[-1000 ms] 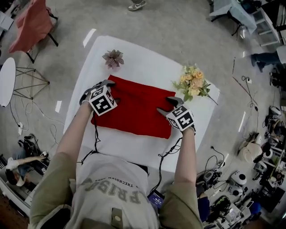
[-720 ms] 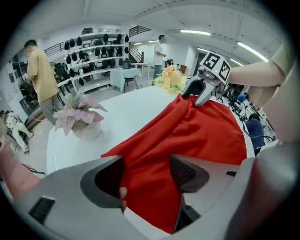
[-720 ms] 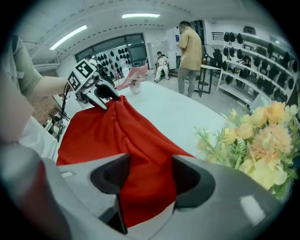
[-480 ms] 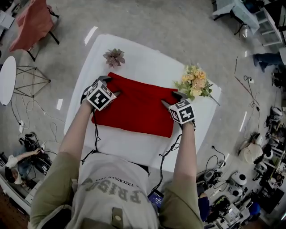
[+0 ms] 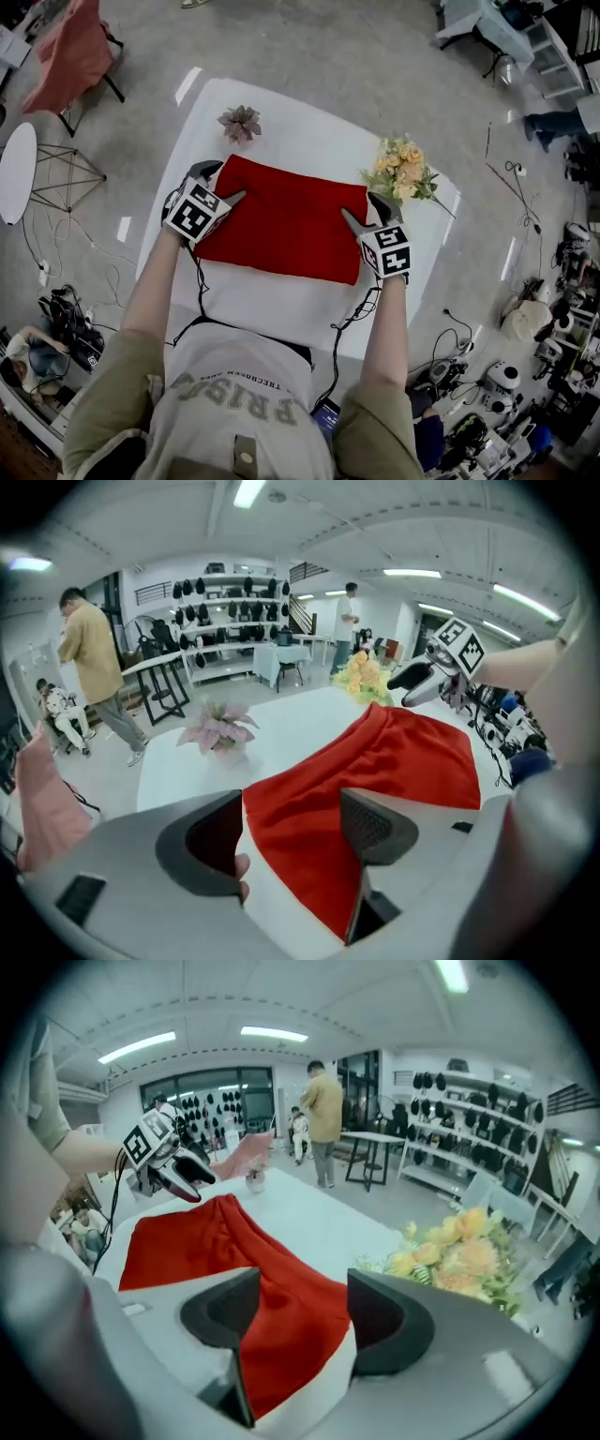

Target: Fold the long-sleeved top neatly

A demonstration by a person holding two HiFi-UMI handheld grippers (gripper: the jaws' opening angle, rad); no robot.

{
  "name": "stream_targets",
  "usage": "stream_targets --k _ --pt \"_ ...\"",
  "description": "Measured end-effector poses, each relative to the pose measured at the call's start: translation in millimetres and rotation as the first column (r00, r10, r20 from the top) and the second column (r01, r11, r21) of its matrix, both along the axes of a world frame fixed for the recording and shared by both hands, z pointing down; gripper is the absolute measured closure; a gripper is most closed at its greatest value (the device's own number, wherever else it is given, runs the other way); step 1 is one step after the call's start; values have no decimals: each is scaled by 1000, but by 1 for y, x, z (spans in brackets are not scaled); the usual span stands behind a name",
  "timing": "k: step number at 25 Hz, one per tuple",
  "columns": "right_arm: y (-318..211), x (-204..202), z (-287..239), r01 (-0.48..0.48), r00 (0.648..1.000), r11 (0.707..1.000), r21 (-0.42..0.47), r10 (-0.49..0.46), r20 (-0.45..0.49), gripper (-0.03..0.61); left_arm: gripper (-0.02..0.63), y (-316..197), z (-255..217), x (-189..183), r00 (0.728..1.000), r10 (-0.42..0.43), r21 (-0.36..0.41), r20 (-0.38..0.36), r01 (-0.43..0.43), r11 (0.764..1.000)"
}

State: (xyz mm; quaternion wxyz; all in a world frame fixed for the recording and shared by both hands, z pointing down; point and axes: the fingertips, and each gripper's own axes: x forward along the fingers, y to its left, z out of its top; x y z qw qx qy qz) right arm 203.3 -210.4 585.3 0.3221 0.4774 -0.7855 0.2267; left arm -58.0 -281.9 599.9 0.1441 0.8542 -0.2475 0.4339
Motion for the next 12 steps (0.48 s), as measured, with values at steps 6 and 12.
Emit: stream_targets --k 6,12 --pt "29 -8 -88 -199 980 921 335 179 89 299 304 16 -65 -18 972 -151 142 -179 177 974" --pt "72 -40 -168 -357 920 784 508 200 338 299 305 60 -126 -11 940 -174 332 -294 271 904"
